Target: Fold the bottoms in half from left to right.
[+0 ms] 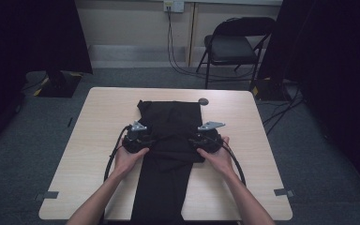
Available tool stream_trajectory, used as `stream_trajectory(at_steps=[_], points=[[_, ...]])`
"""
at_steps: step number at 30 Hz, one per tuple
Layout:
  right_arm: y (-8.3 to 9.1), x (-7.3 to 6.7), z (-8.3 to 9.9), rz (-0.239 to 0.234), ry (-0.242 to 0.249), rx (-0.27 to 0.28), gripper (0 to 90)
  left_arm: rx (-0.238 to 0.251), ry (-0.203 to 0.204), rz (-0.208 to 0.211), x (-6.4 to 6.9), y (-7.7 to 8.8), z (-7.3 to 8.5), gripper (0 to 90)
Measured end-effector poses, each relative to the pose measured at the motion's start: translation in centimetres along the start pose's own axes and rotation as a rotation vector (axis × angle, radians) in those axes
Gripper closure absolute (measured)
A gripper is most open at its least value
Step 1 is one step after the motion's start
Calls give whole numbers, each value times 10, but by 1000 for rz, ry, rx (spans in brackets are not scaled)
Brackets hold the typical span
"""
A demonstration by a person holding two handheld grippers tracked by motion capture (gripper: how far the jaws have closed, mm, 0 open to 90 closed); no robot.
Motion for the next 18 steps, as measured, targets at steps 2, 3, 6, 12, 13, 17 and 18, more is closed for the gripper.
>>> stream_trajectory(at_steps=[2,3,6,12,13,17,18], points=[[22,-3,-2,-7,-2,43,511,12,-40,-12,2,20,-3,560],[33,-5,-1,-24,-11,58,511,29,-50,-13,5,30,-2,561],[59,-13,10,-47,-6,83,606,28,-88,25,19,52,10,602],[84,-49,55,-146,25,18,799,-99,-225,178,60,51,46,700],[81,-54,64,-150,38,-13,813,-112,-233,184,63,47,48,699],[62,-58,79,-150,53,-82,815,-131,-264,127,64,38,49,647],[58,-57,78,-156,46,-80,808,-130,-260,112,61,37,49,636]])
Point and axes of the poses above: each handheld gripper's, and its own axes: y roughly backward along the jaws, z roughly out of its underside, x roughly to its right, the point moved 5 cm from there along -y, roughly forward along the jaws, and after that the axes turned 10 degrees about -y, right-handed, at the moved point
